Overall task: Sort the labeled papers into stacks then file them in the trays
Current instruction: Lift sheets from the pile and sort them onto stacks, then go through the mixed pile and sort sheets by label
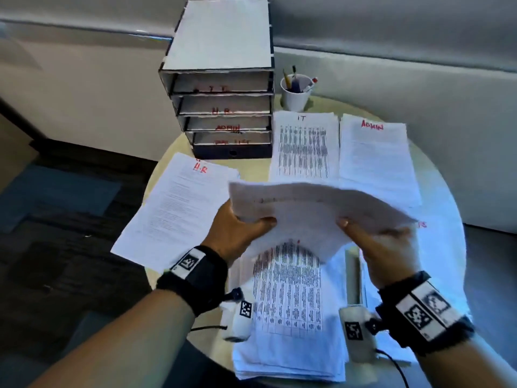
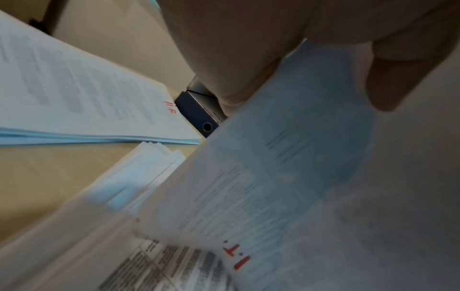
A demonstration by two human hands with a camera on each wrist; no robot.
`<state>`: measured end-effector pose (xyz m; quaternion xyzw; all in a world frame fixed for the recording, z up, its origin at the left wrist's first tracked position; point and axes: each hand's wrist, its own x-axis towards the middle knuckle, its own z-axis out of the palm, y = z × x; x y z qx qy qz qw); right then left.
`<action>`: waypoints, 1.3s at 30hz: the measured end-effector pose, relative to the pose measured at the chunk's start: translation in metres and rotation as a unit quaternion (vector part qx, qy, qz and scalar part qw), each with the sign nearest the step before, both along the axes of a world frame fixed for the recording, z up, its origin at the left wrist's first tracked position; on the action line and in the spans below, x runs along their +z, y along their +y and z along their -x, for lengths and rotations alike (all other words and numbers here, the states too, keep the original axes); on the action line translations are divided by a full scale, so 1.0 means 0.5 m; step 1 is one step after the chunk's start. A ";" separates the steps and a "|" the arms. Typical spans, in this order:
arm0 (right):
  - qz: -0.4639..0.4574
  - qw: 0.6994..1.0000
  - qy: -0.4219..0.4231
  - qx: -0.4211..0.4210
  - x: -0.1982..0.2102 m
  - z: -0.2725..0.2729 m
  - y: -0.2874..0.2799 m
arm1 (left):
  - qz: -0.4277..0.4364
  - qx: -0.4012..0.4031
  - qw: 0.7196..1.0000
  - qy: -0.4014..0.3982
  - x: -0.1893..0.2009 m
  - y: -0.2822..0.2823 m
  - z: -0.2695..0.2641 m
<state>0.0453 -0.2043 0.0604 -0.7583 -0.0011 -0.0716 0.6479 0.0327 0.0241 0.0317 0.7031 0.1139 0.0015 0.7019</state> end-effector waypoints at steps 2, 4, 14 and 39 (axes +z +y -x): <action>-0.040 0.999 0.007 -0.016 -0.006 -0.002 0.013 | -0.020 -0.008 1.000 0.005 0.001 -0.018 -0.011; -0.056 0.998 -0.010 -0.021 0.011 -0.006 0.023 | -0.023 0.001 1.000 -0.016 0.017 -0.025 -0.022; -0.047 0.993 0.103 -0.034 -0.070 -0.010 0.001 | -0.017 0.057 0.995 0.076 -0.044 -0.022 -0.002; 0.467 0.868 0.032 0.166 0.044 -0.181 -0.217 | -0.616 -0.151 0.772 0.021 0.085 0.115 -0.156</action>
